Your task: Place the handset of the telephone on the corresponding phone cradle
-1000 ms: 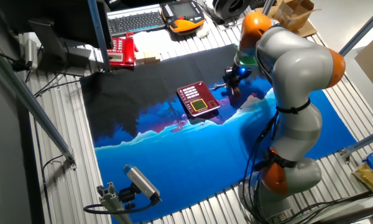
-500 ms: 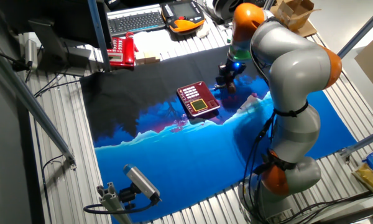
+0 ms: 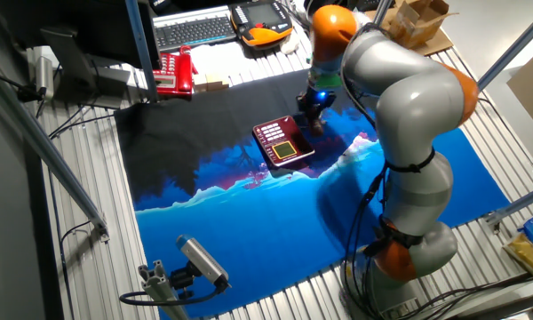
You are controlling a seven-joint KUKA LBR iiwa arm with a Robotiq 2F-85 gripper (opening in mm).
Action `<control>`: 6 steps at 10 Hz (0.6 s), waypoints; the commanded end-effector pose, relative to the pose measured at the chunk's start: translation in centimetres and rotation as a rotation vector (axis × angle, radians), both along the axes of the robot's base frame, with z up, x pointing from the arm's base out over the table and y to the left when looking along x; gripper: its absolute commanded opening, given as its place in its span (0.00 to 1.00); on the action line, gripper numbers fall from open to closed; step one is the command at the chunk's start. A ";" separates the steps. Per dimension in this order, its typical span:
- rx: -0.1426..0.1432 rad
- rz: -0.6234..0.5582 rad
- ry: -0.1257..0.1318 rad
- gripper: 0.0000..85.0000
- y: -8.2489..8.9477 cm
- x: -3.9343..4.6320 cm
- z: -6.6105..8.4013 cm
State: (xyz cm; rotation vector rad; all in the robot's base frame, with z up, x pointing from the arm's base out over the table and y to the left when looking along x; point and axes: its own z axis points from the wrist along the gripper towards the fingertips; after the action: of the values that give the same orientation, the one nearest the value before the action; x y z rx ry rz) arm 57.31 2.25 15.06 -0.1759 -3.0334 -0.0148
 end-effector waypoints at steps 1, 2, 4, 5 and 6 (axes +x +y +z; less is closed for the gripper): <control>0.008 0.022 0.009 0.00 0.8 -0.02 -0.4; 0.005 0.038 0.025 0.00 1.0 -0.06 -0.9; -0.011 0.047 0.024 0.00 1.8 -0.47 -2.1; -0.009 0.044 0.019 0.00 2.2 -0.66 -2.6; -0.010 0.045 0.019 0.00 2.4 -0.70 -2.6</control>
State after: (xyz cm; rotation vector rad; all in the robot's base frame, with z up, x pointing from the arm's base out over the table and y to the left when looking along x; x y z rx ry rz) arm 56.62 4.60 12.43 -0.1074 -3.0179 0.0047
